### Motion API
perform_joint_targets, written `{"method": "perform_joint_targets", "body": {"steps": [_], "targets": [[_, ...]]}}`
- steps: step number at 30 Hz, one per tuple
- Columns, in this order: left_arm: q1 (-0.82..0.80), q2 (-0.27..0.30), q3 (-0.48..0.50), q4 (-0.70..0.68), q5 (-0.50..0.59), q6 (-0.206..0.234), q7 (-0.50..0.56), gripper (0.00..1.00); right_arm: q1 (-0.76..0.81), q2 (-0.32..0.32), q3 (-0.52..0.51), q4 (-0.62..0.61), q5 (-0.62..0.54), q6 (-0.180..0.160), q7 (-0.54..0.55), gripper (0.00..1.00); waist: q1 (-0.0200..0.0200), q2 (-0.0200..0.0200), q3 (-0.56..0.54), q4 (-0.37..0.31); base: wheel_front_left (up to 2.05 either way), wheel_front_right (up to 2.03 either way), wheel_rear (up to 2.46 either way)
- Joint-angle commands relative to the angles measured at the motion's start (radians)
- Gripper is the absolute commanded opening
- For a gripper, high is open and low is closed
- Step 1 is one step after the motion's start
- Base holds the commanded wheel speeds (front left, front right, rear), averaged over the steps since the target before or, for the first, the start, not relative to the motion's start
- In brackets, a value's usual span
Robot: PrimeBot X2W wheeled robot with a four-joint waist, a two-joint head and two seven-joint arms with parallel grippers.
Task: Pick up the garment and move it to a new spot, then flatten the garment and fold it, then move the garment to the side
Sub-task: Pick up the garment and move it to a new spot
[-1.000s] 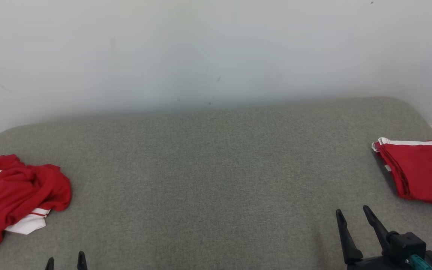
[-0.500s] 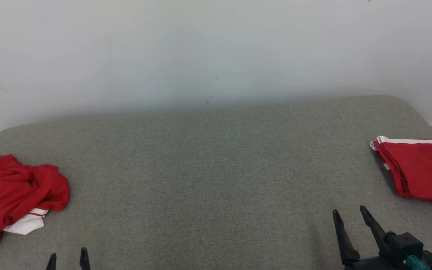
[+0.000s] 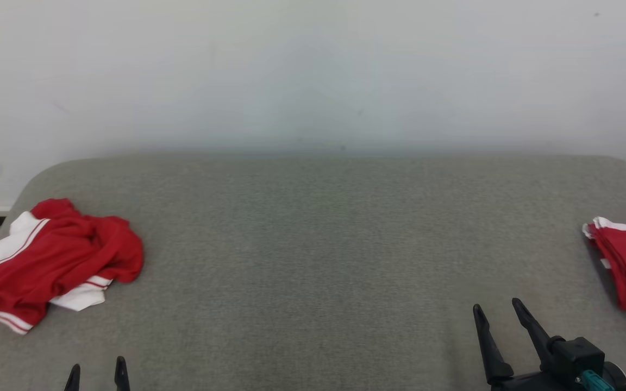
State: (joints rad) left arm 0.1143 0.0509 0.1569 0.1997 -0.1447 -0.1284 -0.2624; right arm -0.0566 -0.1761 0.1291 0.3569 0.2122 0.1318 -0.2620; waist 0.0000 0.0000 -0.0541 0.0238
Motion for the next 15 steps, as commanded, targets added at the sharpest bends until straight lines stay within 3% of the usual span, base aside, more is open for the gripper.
{"method": "perform_joint_targets", "body": {"steps": [1, 15], "targets": [[0.006, -0.001, 0.005, -0.004, 0.011, 0.001, -0.003, 1.0, 0.006, 0.005, 0.004, -0.002, -0.002, -0.003, -0.004, 1.0, 0.0, 0.0, -0.005, 0.052, 0.0, 0.0, 0.0], [0.033, 0.001, 0.046, -0.007, 0.029, -0.001, -0.003, 1.0, 0.011, 0.031, 0.047, 0.008, 0.003, -0.003, -0.003, 1.0, 0.0, 0.0, -0.022, 0.278, 0.0, 0.0, 0.0]]}}
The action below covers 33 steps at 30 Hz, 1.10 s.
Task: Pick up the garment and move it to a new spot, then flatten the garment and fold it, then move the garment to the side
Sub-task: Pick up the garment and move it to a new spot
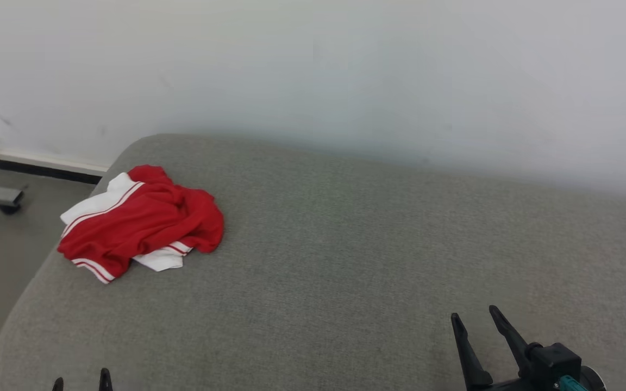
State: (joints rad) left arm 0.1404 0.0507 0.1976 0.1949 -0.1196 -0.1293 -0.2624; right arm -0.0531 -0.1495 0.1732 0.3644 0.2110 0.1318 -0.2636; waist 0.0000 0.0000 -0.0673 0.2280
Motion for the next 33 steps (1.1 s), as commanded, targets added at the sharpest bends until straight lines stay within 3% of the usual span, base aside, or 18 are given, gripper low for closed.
{"method": "perform_joint_targets", "body": {"steps": [1, 15, 33], "targets": [[0.009, 0.003, 0.01, -0.001, 0.002, -0.001, -0.003, 1.0, 0.006, 0.006, 0.006, 0.002, 0.006, -0.003, -0.001, 1.0, 0.0, 0.0, -0.008, 0.087, 0.0, 0.0, 0.0], [0.055, 0.001, 0.067, -0.015, -0.005, -0.001, -0.003, 1.0, -0.031, 0.009, 0.061, 0.02, 0.01, -0.003, -0.001, 1.0, 0.0, 0.0, -0.002, 0.2, 0.0, 0.0, 0.0], [0.012, -0.001, 0.052, -0.002, -0.005, -0.001, -0.003, 1.0, -0.044, -0.012, 0.084, 0.025, 0.025, -0.003, -0.001, 1.0, 0.0, 0.0, 0.03, 0.171, 0.0, 0.0, 0.0]]}}
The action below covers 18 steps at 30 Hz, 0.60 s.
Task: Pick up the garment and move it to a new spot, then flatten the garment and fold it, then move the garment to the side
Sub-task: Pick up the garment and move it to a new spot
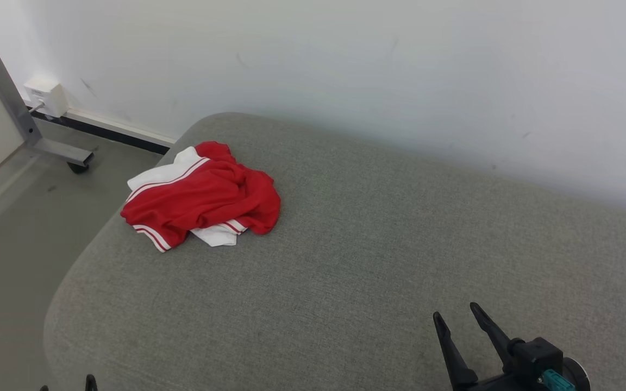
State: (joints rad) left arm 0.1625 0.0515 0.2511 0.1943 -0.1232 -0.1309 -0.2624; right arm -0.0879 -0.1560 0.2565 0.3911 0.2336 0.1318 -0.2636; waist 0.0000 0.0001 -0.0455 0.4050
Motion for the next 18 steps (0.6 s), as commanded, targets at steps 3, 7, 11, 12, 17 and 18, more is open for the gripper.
{"method": "perform_joint_targets", "body": {"steps": [3, 7, 11, 12, 17, 18], "targets": [[-0.058, 0.004, -0.015, 0.027, -0.002, 0.001, -0.003, 1.0, -0.02, -0.012, 0.006, -0.007, -0.003, -0.003, -0.001, 1.0, 0.0, -0.0001, 0.037, -0.022, 0.0, 0.0, 0.0], [-0.16, 0.03, -0.024, 0.108, -0.014, 0.001, -0.003, 1.0, -0.042, -0.028, 0.019, -0.013, -0.012, -0.003, 0.001, 1.0, 0.0, -0.0001, 0.089, -0.054, 0.0, 0.0, 0.0], [-0.292, 0.042, -0.028, 0.193, -0.035, 0.001, -0.003, 1.0, -0.069, -0.056, 0.024, -0.033, -0.02, -0.003, 0.013, 1.0, 0.0, -0.0001, 0.151, -0.094, 0.0, 0.0, 0.0], [-0.332, 0.056, -0.022, 0.216, -0.058, 0.001, 0.007, 1.0, -0.077, -0.064, 0.025, -0.042, -0.024, -0.003, 0.017, 1.0, 0.0, -0.0001, 0.171, -0.107, 0.0, 0.0, 0.0], [-0.495, 0.104, -0.048, 0.287, -0.16, 0.001, 0.086, 1.0, -0.119, -0.099, 0.015, -0.105, -0.038, -0.003, 0.048, 1.0, 0.0, -0.0001, 0.279, -0.171, 0.0, 0.0, 0.0], [-0.525, 0.118, -0.053, 0.295, -0.185, 0.001, 0.106, 1.0, -0.123, -0.105, 0.011, -0.119, -0.042, -0.003, 0.053, 1.0, 0.0, -0.0001, 0.298, -0.181, 0.0, 0.0, 0.0]]}}
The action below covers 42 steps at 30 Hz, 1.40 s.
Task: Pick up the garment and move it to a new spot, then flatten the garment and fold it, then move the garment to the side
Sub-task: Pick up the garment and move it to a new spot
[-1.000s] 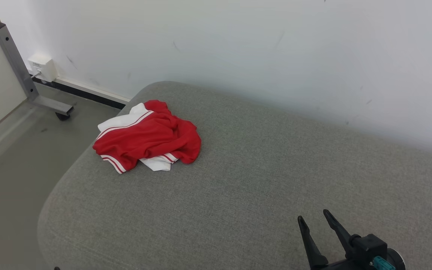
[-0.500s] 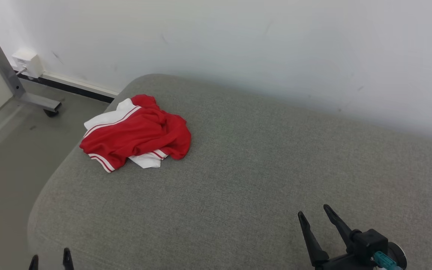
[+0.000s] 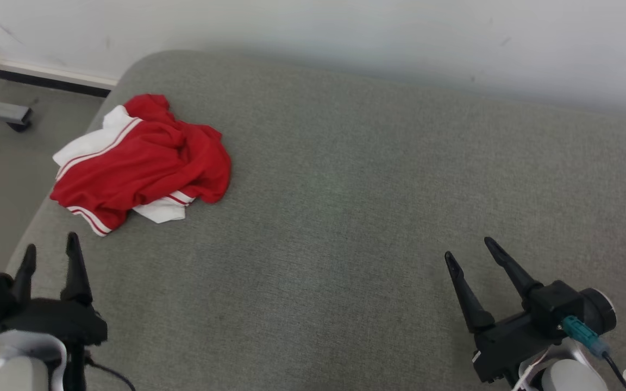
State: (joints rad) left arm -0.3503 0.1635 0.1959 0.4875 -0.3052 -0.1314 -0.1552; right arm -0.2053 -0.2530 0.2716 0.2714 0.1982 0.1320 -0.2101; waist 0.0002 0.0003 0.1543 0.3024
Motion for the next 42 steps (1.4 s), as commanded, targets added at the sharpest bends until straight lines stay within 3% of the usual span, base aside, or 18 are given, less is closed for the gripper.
{"method": "perform_joint_targets", "body": {"steps": [1, 8, 15, 24, 34, 35, 36, 42], "targets": [[-0.038, 0.018, 0.002, 0.007, -0.033, 0.002, 0.019, 1.0, -0.011, -0.012, -0.006, -0.015, -0.009, -0.003, 0.007, 1.0, -0.0002, -0.0003, 0.12, -0.089, 0.0, 0.0, 0.0], [-0.193, 0.116, -0.036, 0.012, -0.244, 0.002, 0.168, 1.0, -0.016, -0.035, -0.042, -0.108, -0.028, -0.003, 0.04, 1.0, -0.0002, -0.0003, 0.238, -0.14, 0.0, 0.0, 0.0], [-0.306, 0.221, -0.015, 0.022, -0.42, 0.009, 0.42, 1.0, -0.023, -0.041, -0.066, -0.183, -0.047, -0.003, 0.051, 1.0, -0.0002, -0.0003, 0.32, -0.172, 0.0, 0.0, 0.0], [-0.338, 0.293, -0.016, -0.017, -0.475, 0.086, 0.694, 1.0, -0.015, -0.028, -0.068, -0.216, -0.057, -0.003, 0.055, 1.0, -0.0002, -0.0003, 0.368, -0.207, 0.0, 0.0, 0.0], [-0.309, 0.307, -0.047, 0.055, -0.477, 0.152, 0.836, 1.0, -0.015, -0.034, -0.067, -0.237, -0.052, -0.003, 0.06, 1.0, -0.0002, -0.0003, 0.381, -0.256, 0.0, 0.0, 0.0], [-0.309, 0.311, -0.049, 0.06, -0.471, 0.153, 0.83, 0.41, -0.011, -0.032, -0.067, -0.241, -0.053, -0.003, 0.06, 1.0, -0.0002, -0.0003, 0.379, -0.259, 0.0, 0.0, 0.0], [-0.312, 0.316, -0.05, 0.063, -0.464, 0.152, 0.821, 0.0, -0.007, -0.03, -0.067, -0.244, -0.056, -0.003, 0.062, 1.0, -0.0002, -0.0003, 0.377, -0.261, 0.0, 0.0, 0.0], [-0.324, 0.348, -0.051, 0.075, -0.451, 0.117, 0.779, 0.0, 0.003, -0.019, -0.072, -0.234, -0.049, -0.003, 0.055, 1.0, -0.0002, -0.0003, 0.34, -0.263, 0.0, 0.0, 0.0]]}}
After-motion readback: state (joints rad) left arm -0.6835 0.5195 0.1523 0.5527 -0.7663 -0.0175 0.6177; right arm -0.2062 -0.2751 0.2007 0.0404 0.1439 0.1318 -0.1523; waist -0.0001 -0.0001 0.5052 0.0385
